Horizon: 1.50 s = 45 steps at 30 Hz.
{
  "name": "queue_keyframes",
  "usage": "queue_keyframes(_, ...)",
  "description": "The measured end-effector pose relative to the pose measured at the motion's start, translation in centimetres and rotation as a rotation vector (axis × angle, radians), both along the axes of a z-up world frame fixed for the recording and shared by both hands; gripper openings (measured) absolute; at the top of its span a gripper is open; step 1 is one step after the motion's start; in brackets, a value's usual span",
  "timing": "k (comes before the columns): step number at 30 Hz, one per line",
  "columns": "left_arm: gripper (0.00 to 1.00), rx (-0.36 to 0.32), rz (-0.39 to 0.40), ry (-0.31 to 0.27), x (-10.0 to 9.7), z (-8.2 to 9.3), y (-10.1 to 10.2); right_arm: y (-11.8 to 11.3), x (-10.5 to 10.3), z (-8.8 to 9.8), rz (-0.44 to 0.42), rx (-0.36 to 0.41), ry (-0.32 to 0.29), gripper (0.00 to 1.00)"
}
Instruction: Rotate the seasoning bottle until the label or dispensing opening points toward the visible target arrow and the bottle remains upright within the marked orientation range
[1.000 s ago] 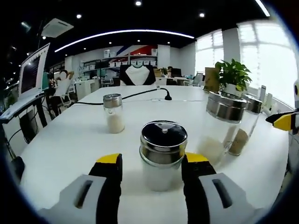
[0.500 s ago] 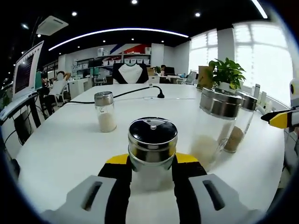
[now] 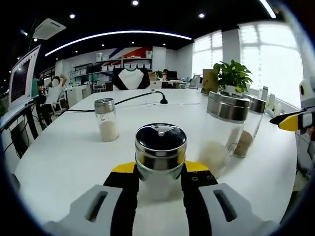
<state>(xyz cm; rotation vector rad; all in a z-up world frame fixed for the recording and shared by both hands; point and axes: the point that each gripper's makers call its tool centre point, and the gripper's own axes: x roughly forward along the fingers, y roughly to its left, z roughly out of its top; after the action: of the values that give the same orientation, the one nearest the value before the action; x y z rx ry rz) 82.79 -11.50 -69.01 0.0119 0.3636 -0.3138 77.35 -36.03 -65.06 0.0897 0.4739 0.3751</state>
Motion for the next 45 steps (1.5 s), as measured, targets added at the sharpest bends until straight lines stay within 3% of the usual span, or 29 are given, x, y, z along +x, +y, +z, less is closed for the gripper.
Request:
queue_keyframes(16,0.35,0.014,-0.115,0.006,0.1,-0.1,0.1,0.5,0.0,0.0,0.020,0.003,0.002,0.80)
queue_keyframes(31,0.35,0.014,-0.334,-0.003,0.2,-0.2,-0.3,0.8,0.0,0.0,0.029,-0.003,-0.009,0.80)
queue_keyframes(45,0.35,0.021,-0.509,0.010,0.2,-0.2,-0.8,2.0,-0.3,0.1,0.092,-0.023,-0.024,0.80)
